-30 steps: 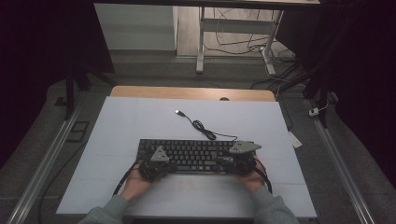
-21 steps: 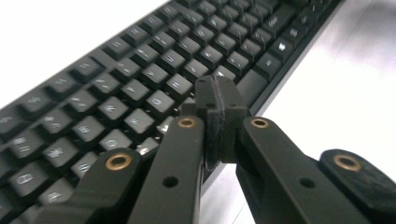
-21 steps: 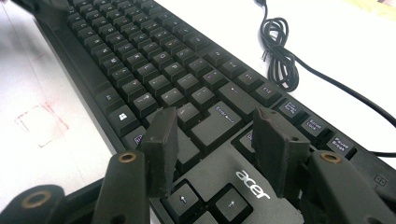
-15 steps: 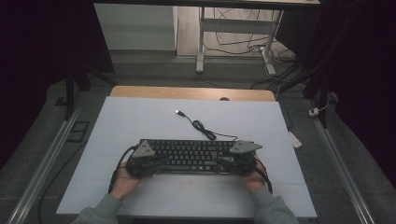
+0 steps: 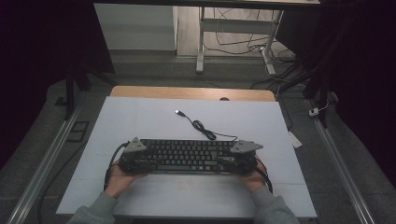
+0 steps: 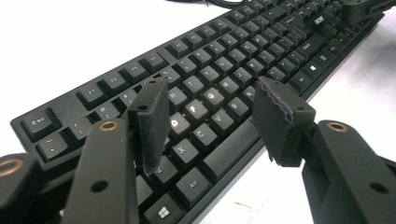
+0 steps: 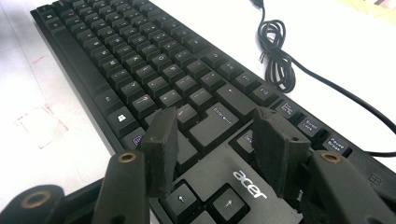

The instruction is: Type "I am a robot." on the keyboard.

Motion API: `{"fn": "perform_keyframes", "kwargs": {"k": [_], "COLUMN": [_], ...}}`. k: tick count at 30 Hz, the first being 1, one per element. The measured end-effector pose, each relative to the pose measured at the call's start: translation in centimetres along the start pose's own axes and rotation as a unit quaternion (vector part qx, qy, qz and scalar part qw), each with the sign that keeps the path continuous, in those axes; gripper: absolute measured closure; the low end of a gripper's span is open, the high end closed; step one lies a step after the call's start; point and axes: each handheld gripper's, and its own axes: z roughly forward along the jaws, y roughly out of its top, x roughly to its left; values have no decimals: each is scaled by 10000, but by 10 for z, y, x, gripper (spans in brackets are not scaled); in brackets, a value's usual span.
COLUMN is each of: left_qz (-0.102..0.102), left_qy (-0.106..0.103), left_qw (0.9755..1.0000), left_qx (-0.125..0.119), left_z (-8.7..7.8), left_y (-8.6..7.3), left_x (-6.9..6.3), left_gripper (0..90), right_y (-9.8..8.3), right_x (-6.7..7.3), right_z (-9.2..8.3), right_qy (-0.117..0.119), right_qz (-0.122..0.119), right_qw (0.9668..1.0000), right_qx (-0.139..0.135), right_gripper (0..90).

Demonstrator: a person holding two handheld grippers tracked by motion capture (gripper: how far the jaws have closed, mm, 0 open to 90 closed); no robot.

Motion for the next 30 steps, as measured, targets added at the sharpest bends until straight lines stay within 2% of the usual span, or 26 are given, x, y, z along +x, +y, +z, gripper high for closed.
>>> {"fn": "perform_keyframes", "kwargs": {"k": [11,22,30], "left_qz": [-92,-77,-70], "left_qy": [101,169,291], "left_qw": [9999,9998,9995], "left_qx": [40,77,113], "left_z": [-3,-3,-1], "left_y": [-3,-3,-3], "left_x": [8,11,14], "left_gripper": [423,423,418], "right_y": [0,0,0], "right_x": [0,0,0], "right_z": [-1,0,0], "right_qy": [-9,1,-16], "right_qz": [-19,-31,-48], "right_qw": [10000,10000,10000], "right_qx": [-1,1,39], "right_gripper": [509,509,509]}}
